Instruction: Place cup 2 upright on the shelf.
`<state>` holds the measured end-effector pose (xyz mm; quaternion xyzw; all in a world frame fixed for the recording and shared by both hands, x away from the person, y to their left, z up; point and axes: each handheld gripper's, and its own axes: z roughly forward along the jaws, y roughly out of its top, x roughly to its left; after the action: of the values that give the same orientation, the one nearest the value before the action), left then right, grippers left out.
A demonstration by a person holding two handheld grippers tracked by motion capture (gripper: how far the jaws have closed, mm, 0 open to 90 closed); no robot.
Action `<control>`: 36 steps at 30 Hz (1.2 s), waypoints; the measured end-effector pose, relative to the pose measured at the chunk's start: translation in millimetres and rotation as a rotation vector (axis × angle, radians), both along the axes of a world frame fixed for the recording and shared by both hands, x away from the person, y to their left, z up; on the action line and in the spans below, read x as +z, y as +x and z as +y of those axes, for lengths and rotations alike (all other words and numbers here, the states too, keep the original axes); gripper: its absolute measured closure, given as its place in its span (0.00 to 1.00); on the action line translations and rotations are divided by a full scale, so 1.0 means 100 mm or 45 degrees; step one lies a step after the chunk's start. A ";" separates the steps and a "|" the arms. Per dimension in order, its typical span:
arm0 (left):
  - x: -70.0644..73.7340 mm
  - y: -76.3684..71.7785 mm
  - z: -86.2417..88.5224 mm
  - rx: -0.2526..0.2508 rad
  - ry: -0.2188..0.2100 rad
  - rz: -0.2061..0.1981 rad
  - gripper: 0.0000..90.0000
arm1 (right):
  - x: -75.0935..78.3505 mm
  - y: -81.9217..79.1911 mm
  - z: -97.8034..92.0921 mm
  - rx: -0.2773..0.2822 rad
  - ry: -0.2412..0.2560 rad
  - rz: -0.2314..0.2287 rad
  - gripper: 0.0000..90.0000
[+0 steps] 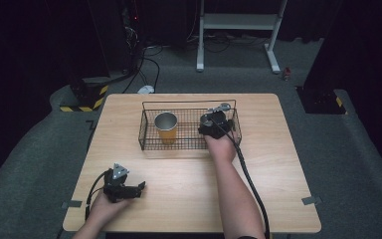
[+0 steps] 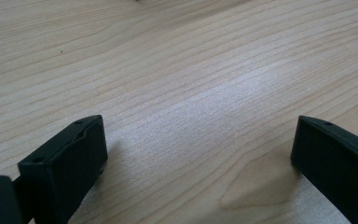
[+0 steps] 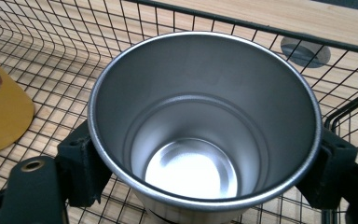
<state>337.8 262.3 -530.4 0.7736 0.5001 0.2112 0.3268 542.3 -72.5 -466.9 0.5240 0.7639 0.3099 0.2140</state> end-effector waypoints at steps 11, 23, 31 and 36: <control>0.00 0.00 0.00 0.000 0.000 0.000 0.04 | -0.01 0.02 -0.04 0.017 0.036 0.069 0.20; 0.00 0.00 0.00 0.002 0.001 -0.001 0.05 | 0.04 -0.03 -0.03 0.014 0.053 0.062 0.10; 0.00 0.00 0.00 0.002 0.003 0.000 0.05 | 0.24 -0.17 -0.06 0.024 0.051 -0.033 0.10; 0.00 0.00 0.00 0.004 0.000 -0.002 0.05 | 0.37 -0.30 -0.09 0.063 0.098 -0.093 0.10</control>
<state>337.7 262.2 -530.4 0.7728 0.5010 0.2122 0.3269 512.5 -81.9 -429.9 0.5010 0.7559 0.3631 0.2139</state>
